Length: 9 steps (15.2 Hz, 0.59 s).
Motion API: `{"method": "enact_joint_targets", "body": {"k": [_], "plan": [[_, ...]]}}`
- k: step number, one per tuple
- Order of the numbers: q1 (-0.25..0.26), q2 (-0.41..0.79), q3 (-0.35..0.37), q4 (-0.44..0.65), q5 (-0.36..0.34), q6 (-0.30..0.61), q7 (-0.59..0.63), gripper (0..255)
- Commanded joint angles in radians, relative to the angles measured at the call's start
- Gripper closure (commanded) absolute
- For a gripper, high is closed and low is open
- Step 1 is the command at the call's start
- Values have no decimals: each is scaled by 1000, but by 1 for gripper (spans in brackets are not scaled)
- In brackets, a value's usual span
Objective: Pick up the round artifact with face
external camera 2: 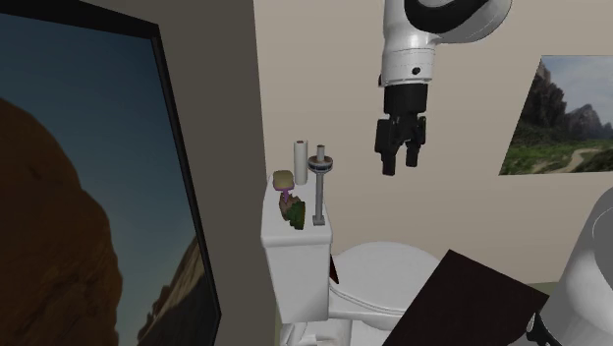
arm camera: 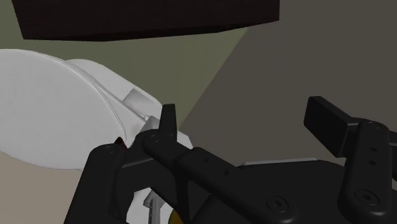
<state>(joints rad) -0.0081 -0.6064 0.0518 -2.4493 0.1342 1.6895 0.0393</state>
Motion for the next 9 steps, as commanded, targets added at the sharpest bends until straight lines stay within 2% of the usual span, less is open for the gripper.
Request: {"method": "enact_joint_targets", "body": {"k": [1,9], "plan": [[-5,76,2,16,7,70,7,0],[-19,368,3,106,34,297,25,0]]}}
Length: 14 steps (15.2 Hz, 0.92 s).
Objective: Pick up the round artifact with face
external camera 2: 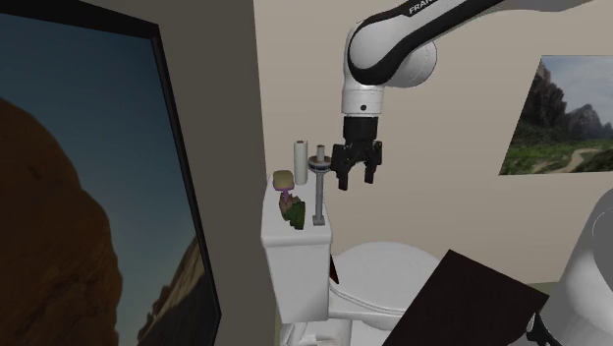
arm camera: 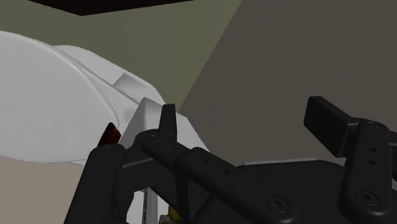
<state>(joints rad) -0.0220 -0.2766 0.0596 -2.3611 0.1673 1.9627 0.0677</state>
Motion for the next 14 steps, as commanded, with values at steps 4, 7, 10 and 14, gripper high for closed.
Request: {"method": "enact_joint_targets", "body": {"k": [4,7,10,14], "plan": [[-10,190,-8,95,15,111,3,0],[-13,303,-11,166,25,163,8,0],[-17,416,-15,247,37,205,12,0],[-22,567,-20,373,51,242,19,0]]}}
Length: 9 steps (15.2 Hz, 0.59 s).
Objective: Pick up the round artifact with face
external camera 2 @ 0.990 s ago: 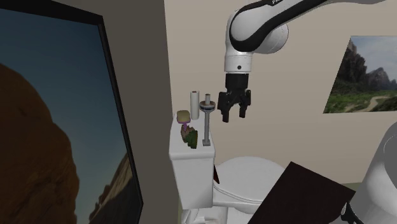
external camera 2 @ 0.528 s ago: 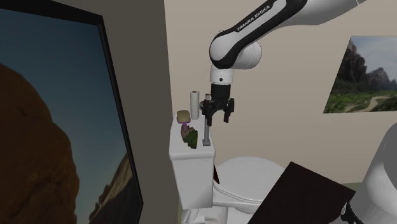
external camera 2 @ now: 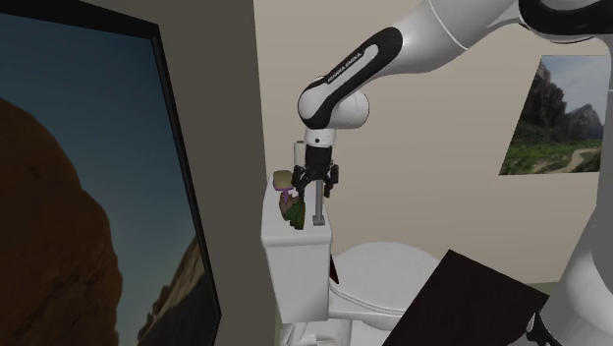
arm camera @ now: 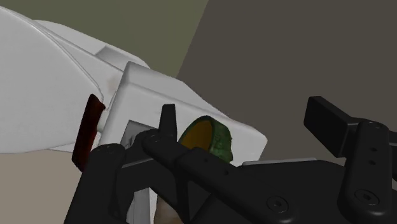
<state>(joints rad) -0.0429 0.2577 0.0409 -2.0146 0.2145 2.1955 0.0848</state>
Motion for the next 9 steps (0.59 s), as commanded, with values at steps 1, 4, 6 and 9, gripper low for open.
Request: {"method": "enact_joint_targets", "body": {"k": [1,4,6,9], "plan": [[-3,70,-2,61,8,16,4,0],[-9,184,-5,174,18,27,11,0],[-13,262,-6,257,24,29,17,0],[-16,310,-6,300,27,37,19,0]]}}
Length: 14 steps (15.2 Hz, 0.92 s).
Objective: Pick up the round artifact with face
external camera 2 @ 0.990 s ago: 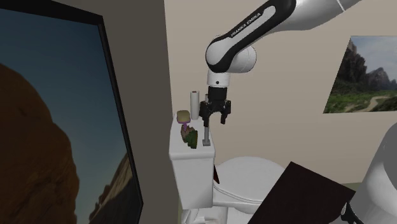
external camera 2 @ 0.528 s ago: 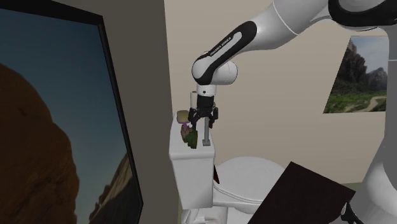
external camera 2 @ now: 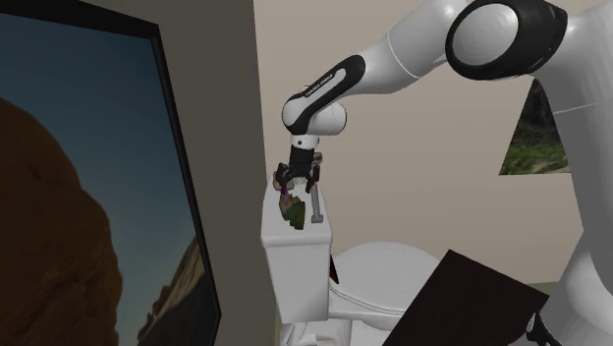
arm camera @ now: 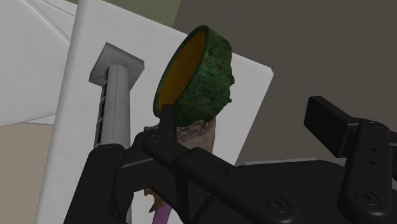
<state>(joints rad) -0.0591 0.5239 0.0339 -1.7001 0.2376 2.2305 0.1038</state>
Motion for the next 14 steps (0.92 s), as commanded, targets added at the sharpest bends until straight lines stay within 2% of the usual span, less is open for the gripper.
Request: {"method": "enact_joint_targets", "body": {"k": [1,8,9,14], "plan": [[0,52,2,-16,5,11,-2,0],[-4,101,9,-18,8,62,-13,0],[-4,101,9,-19,9,62,-14,255],[-5,100,8,-20,9,63,-15,255]]}}
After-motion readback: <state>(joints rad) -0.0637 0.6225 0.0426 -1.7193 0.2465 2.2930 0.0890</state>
